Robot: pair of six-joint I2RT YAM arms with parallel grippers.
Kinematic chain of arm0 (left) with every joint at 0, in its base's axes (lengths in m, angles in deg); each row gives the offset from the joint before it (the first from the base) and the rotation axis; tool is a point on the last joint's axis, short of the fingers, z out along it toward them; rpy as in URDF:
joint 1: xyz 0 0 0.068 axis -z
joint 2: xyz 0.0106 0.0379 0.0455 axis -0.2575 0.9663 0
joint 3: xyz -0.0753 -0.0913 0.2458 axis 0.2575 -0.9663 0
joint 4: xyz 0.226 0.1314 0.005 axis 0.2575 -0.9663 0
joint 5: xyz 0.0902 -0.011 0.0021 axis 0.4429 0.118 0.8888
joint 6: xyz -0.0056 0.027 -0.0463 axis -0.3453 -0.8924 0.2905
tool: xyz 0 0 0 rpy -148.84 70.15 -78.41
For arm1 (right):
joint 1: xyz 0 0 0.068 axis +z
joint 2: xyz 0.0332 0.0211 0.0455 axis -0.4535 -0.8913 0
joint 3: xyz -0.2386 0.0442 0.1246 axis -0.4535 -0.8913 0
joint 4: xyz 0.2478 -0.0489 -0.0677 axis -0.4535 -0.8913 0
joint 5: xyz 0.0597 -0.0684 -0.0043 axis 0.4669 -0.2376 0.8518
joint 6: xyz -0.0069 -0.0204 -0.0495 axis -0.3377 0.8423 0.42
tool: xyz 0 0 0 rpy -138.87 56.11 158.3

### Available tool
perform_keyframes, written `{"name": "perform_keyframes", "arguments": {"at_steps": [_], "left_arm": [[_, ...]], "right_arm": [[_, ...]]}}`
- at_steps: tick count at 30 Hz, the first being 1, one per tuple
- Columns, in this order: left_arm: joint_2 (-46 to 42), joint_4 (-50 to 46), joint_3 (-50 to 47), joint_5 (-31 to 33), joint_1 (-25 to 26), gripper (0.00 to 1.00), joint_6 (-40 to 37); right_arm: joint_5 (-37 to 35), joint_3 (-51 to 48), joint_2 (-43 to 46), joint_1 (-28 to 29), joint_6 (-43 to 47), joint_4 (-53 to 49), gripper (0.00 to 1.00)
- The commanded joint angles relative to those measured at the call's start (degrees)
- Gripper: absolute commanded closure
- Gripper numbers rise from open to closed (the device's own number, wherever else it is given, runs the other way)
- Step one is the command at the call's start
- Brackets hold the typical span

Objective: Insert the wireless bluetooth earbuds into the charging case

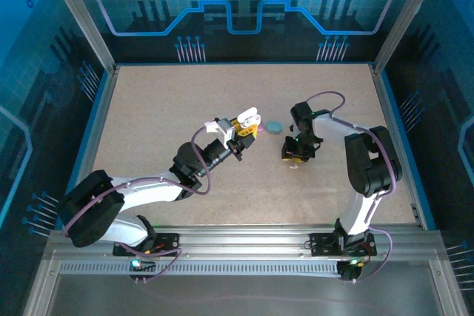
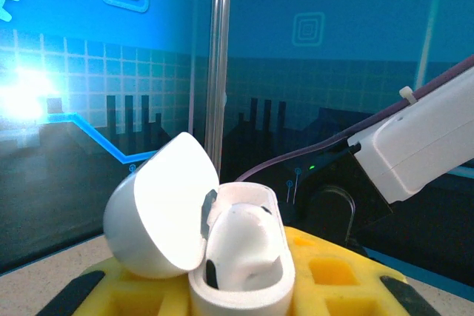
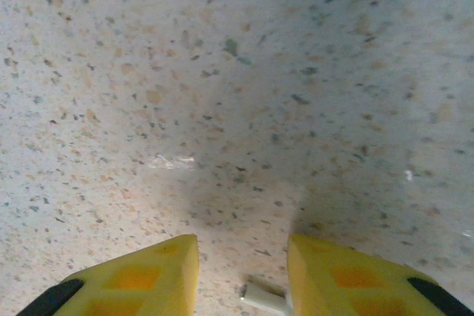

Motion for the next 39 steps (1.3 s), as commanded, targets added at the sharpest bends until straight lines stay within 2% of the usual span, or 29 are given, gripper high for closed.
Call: {"name": "perform_keyframes", "arguments": {"at_steps": [1,7,16,22,39], "left_arm": [[-1.6,1.6,-0.8,0.8,-0.1,0.77,-0.2],[-1.7,1.8,-0.9,0.8,-0.1,0.77,-0.1],[-1.9,1.8,-1.0,0.8,-0.1,0.77,-0.1],[-1.9,1.6,-0.8,0.6,0.0,0.77,0.1],[-1.8,1.4,-0.5,0.5,-0.1,0.77,0.1]], "right_arm": [[-3.9,1.7,2.6,0.0,0.2,-2.8,0.61],[-5.3,1.0,1.0,-0.8,-1.1,-4.1,0.60],[0.0,0.8,-1.0,-0.1,-0.7,-4.1,0.62],[0.5,1.1,-2.1,0.6,-0.4,-4.6,0.62],[5.1,5.4,-5.3,5.8,4.9,-5.6,0.63]]}}
